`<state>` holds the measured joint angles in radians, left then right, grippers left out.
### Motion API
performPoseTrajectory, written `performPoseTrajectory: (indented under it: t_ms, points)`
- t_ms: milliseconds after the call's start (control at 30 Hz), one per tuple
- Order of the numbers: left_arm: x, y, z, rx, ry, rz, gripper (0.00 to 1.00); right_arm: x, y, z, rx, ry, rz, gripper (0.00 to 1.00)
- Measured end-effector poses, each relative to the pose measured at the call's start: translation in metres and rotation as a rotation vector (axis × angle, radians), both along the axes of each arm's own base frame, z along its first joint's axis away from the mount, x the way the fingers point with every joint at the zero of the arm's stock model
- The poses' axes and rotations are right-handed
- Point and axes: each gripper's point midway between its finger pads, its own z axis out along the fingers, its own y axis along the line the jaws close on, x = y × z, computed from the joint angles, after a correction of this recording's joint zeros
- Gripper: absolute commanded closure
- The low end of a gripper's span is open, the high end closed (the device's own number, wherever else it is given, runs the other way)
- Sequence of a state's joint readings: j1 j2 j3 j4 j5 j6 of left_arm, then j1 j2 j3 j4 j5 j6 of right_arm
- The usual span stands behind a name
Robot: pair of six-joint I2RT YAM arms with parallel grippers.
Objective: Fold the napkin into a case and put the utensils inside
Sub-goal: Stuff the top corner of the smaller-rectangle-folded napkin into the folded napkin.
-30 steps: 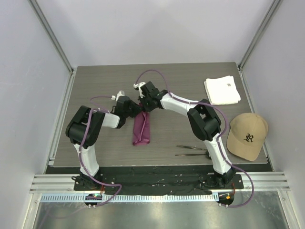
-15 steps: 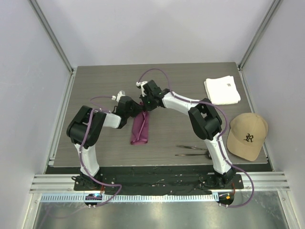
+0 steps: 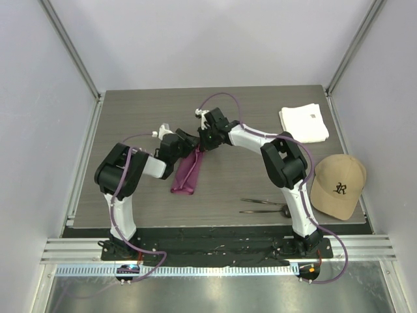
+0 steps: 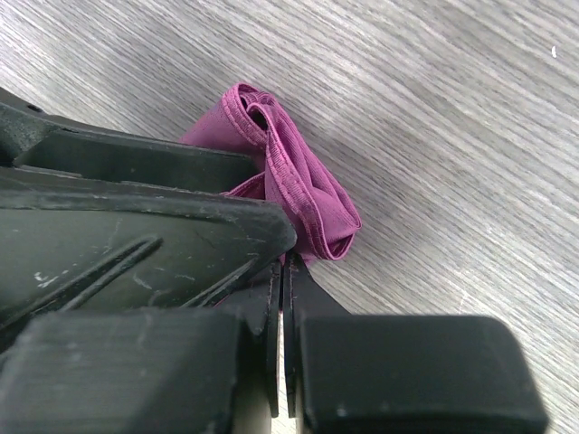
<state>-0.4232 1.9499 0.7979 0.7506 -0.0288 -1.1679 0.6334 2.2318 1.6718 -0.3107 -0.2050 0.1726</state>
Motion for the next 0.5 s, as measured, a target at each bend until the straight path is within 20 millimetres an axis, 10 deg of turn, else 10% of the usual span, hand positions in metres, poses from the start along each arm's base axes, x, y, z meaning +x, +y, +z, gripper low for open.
performPoseTrajectory:
  t_ms: [500]
  points:
    - [-0.009,-0.008,-0.005,-0.182,-0.014,-0.013,0.6,-0.005,0.0,0.001,0.021,0.025,-0.009,0.99]
